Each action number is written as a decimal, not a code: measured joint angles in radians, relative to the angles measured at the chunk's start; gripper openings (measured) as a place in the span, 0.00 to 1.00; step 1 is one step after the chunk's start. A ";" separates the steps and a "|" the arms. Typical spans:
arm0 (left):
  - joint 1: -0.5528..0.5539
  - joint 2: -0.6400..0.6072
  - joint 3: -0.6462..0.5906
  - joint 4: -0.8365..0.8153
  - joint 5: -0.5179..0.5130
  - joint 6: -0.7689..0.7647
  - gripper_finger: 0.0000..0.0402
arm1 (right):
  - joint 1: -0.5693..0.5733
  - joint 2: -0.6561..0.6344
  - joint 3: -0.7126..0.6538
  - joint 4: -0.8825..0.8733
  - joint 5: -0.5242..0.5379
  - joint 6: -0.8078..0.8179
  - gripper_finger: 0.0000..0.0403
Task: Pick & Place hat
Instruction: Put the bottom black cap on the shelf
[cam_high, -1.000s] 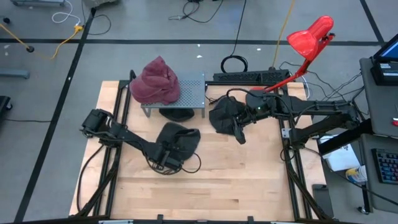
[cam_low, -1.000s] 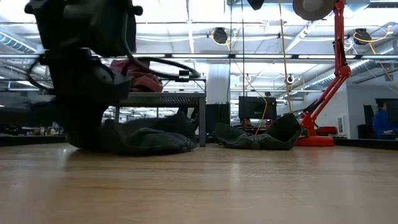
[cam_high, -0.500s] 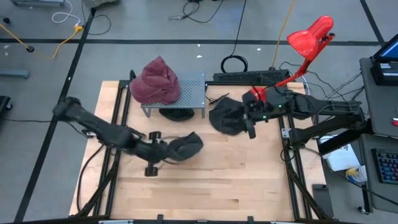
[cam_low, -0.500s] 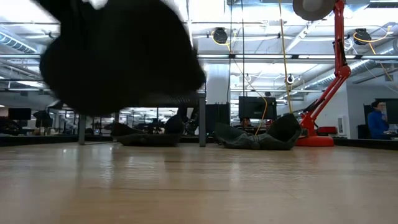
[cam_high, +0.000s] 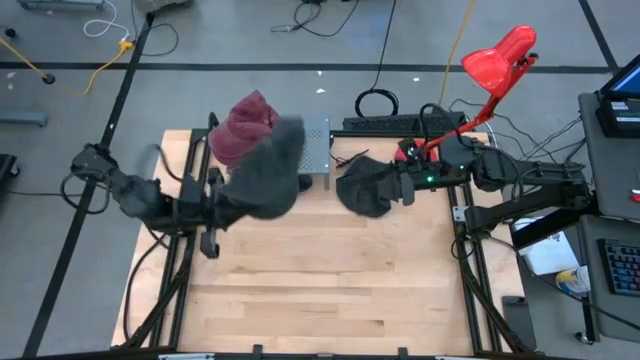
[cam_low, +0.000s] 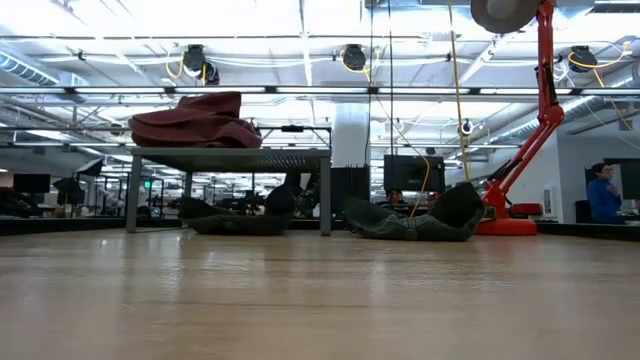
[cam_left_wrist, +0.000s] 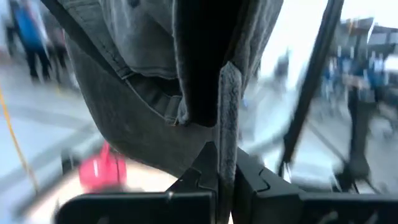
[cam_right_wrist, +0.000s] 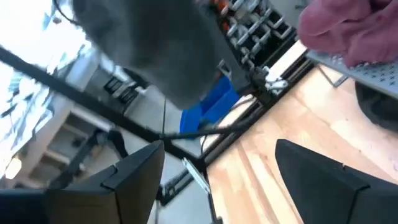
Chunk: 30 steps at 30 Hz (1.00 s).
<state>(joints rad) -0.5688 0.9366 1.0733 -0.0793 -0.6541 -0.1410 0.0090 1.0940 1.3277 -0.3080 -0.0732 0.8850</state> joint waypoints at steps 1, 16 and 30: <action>0.003 0.004 0.000 0.082 -0.010 0.067 0.02 | 0.000 0.002 0.000 0.010 0.015 0.013 0.76; 0.273 0.254 0.008 0.945 0.288 0.588 0.02 | -0.081 0.117 0.000 0.598 -0.005 0.022 0.73; 0.484 0.450 0.161 0.930 0.479 0.365 0.02 | -0.245 0.227 -0.001 0.951 -0.222 0.150 0.71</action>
<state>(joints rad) -0.0849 1.3865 1.2343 0.8505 -0.1750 0.2245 -0.2358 1.3212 1.3266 0.6426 -0.2953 1.0355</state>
